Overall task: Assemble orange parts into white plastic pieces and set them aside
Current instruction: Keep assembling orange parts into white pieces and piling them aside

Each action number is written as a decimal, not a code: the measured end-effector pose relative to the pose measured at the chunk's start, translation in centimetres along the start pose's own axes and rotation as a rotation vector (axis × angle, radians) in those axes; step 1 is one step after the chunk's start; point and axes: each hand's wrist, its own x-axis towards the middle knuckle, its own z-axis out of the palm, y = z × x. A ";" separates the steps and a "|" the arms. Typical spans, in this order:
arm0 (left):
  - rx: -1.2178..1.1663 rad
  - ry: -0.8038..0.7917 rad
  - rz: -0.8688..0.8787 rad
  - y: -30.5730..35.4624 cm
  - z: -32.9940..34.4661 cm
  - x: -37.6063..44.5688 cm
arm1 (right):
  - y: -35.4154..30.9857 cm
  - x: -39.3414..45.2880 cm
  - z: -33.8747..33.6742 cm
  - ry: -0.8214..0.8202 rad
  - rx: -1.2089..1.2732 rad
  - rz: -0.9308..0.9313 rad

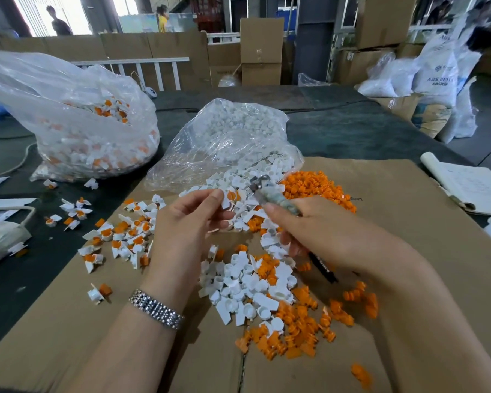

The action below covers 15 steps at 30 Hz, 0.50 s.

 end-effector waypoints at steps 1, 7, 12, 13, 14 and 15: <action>0.032 0.010 0.021 0.0 0.0 0.0 | 0.4 0.3 -0.3 0.046 -0.018 0.024; 0.310 0.065 0.120 -0.2 -0.2 -0.1 | 2.8 2.3 0.5 0.265 -0.450 0.197; 0.478 0.130 0.189 -0.4 -0.9 0.7 | 3.7 2.9 1.5 0.274 -0.595 0.288; 0.569 0.181 0.219 -0.4 -1.3 1.0 | 3.9 3.0 1.6 0.271 -0.594 0.290; 0.683 0.242 0.249 -0.4 -1.7 1.3 | 4.0 3.1 1.6 0.272 -0.594 0.289; 0.802 0.305 0.274 -0.4 -2.3 1.6 | 4.1 3.2 1.7 0.278 -0.596 0.285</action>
